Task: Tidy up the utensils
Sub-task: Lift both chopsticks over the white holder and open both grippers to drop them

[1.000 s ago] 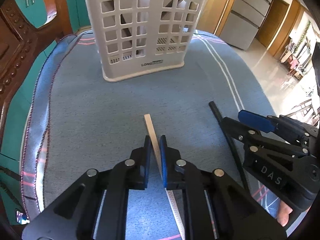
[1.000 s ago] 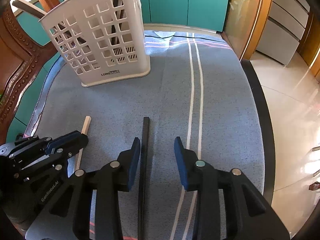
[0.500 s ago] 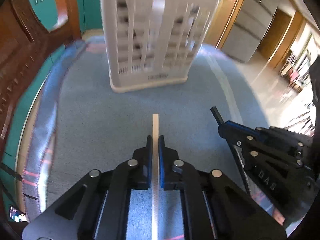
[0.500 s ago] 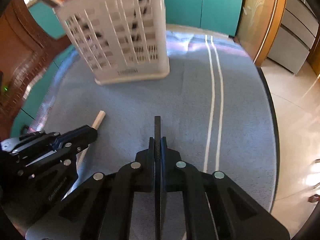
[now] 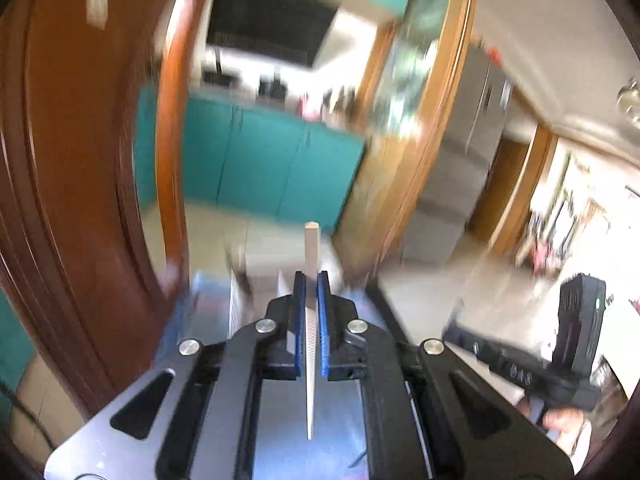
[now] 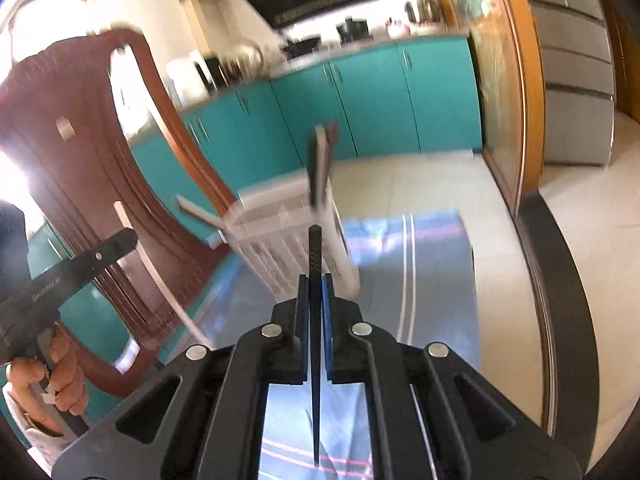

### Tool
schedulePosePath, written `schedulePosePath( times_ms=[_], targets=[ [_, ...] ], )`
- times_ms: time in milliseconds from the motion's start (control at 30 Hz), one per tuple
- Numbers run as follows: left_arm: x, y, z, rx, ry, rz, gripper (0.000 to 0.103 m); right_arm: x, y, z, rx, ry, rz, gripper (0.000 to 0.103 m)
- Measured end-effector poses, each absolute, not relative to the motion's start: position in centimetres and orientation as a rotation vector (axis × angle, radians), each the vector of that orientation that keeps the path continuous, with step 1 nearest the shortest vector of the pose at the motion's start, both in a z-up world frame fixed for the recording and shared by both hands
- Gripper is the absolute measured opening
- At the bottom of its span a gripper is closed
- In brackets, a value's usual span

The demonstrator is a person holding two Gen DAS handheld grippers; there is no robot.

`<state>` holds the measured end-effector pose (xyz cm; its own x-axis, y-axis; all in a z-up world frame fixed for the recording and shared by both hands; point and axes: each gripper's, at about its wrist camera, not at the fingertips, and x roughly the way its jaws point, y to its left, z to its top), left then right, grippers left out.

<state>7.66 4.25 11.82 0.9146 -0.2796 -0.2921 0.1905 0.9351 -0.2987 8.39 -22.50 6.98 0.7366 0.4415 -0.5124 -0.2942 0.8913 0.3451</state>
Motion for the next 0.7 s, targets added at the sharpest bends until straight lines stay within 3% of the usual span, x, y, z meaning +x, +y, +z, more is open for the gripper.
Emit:
schedulePosePath(
  times_ms=[233,367,700],
  targets=[
    [10.3,6.6,16.0,-0.381,0.03,-0.069,0.007,9.3,-23.3,15.2,0.347,0.281,0.385,0.007],
    [12.1,6.4,13.9,-0.331,0.031,0.035,0.007,10.2,-22.1,16.6,0.351,0.083,0.3,0.007],
    [17.0,3.7,8.4,-0.213,0.243,-0.002,0.007,15.3,-16.7,9.6,0.187,0.242,0.262,0.007]
  ],
)
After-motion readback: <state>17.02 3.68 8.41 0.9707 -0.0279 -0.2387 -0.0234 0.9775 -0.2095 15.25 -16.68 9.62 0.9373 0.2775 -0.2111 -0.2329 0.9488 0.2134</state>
